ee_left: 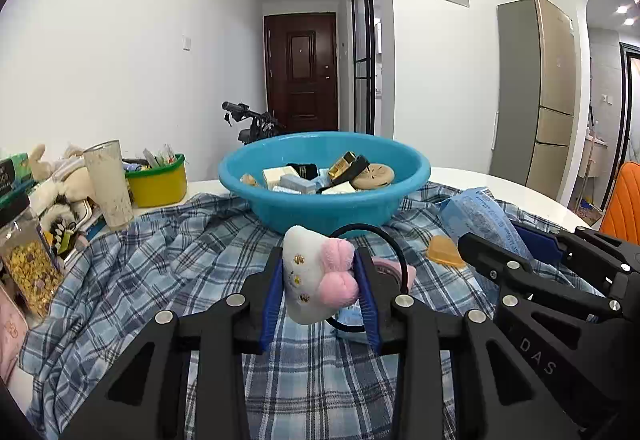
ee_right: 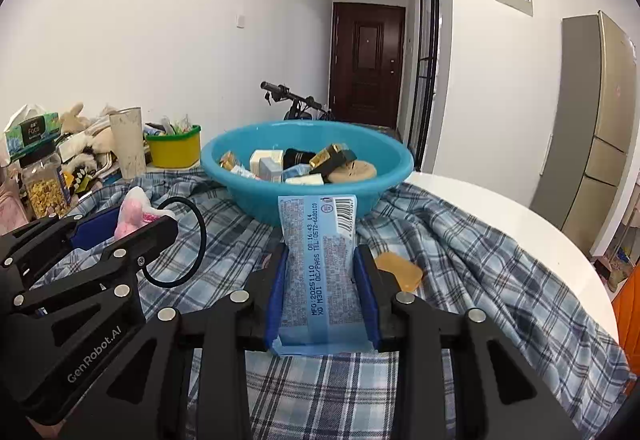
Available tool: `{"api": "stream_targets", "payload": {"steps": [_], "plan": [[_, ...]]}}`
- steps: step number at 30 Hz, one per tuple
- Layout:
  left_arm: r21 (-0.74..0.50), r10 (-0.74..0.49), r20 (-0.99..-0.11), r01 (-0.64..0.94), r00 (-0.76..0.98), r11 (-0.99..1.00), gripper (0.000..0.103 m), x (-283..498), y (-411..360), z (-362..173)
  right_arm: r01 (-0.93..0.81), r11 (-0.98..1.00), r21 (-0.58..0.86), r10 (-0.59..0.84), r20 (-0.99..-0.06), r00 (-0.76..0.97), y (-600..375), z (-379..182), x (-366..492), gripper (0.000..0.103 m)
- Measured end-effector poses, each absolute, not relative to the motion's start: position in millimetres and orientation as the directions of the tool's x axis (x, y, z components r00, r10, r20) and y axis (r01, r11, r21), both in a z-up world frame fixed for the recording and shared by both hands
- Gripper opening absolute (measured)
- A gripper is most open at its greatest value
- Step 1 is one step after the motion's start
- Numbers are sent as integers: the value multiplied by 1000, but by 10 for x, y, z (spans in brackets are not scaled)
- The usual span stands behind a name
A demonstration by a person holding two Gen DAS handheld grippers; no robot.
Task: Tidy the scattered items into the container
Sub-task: 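Lift and carry the plush toy and blue packet toward the turquoise basin with both tools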
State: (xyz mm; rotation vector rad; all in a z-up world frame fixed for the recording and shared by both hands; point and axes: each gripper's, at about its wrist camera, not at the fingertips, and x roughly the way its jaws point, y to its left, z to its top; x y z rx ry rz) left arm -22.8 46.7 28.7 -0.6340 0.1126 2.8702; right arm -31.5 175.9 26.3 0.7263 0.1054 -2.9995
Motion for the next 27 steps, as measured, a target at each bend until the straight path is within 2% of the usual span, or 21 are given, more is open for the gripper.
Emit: {"api": "stream_targets", "payload": {"steps": [11,18,27], "plan": [[37,176,-330,-199,-927,-979,37,-303,459,826,67,-997,-50,-47,-330,-943,1755,794,-304,31],[31,171,-222,-182,-960,-983,37,-307,420,1296,71,-996,-48,-59,-229,-972,1735,1185,-300,31],[32,175,-125,-180,-977,-983,37,-175,428,1762,62,-997,-35,-59,-83,-995,1722,1637,-165,31]]}}
